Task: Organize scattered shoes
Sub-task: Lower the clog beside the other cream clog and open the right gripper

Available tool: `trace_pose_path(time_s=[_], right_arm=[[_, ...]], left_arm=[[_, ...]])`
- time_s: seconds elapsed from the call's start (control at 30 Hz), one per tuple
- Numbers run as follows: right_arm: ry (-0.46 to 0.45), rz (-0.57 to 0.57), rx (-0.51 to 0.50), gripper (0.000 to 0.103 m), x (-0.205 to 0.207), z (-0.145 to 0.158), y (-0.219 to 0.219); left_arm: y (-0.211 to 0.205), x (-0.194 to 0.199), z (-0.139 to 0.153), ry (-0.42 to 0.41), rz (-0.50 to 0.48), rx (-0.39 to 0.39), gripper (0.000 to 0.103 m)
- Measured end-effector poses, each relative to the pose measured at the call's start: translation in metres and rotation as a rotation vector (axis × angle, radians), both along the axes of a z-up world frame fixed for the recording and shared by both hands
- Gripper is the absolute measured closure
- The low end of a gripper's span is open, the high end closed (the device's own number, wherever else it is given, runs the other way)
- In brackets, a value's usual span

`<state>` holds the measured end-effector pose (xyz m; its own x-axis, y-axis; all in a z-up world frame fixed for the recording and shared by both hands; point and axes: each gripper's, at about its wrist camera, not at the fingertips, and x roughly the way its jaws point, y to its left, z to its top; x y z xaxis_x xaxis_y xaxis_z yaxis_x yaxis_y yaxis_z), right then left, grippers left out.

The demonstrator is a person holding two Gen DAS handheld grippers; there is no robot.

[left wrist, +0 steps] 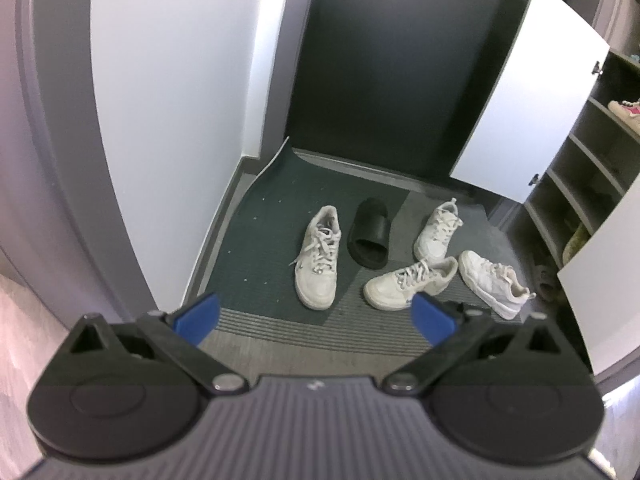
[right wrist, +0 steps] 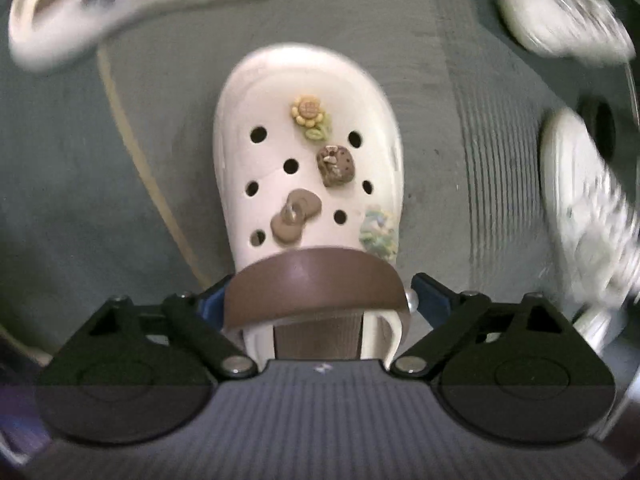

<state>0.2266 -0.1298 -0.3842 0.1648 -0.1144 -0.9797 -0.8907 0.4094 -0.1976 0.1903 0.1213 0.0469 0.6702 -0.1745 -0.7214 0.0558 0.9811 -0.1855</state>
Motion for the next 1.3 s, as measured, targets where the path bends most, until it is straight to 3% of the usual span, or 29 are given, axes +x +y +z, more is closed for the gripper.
trace_pose_path(time_s=[0.07, 0.17, 0.27, 0.33, 0.47, 0.57, 0.77, 0.87, 1.0, 1.1, 1.17, 1.3], right_arm=[[-0.023, -0.097, 0.057, 0.009, 0.001, 0.009, -0.003], [-0.090, -0.411, 0.200, 0.009, 0.010, 0.023, -0.013], [-0.050, -0.707, 0.360, 0.009, 0.015, 0.029, -0.030], [-0.011, -0.822, 0.438, 0.009, 0.010, 0.025, -0.035], [-0.014, -0.921, 0.421, 0.008, -0.005, 0.016, -0.031], [-0.022, -0.925, 0.411, 0.005, -0.013, 0.009, -0.027], [-0.116, -0.784, 0.501, 0.003, -0.037, 0.012, -0.017], [-0.176, -0.783, 0.490, 0.000, -0.044, 0.009, -0.014], [-0.175, -0.870, 0.472, 0.000, -0.046, -0.008, -0.016], [-0.181, -1.002, 0.459, 0.000, -0.049, -0.021, -0.017], [-0.224, -1.082, 0.463, 0.000, -0.055, -0.025, -0.013], [-0.287, -1.117, 0.478, 0.002, -0.064, -0.022, -0.004]], left_arm=[[0.000, -0.003, 0.002, -0.006, -0.004, -0.008, 0.000], [-0.001, -0.007, 0.004, -0.008, -0.016, -0.027, 0.000], [-0.002, -0.012, 0.007, -0.009, -0.030, -0.051, 0.000], [-0.004, -0.016, 0.008, -0.014, -0.045, -0.056, 0.000], [-0.006, -0.023, 0.009, -0.023, -0.063, -0.049, 0.000], [-0.003, -0.025, 0.008, -0.017, -0.055, -0.057, 0.000], [0.003, -0.022, 0.006, -0.004, -0.049, -0.079, 0.000], [0.003, -0.021, 0.007, -0.007, -0.057, -0.088, 0.000], [0.003, -0.020, 0.008, -0.015, -0.054, -0.084, 0.000], [0.004, -0.018, 0.006, -0.005, -0.047, -0.084, 0.000], [0.004, -0.017, 0.005, 0.001, -0.043, -0.083, 0.000], [0.006, -0.017, 0.005, 0.000, -0.037, -0.084, 0.000]])
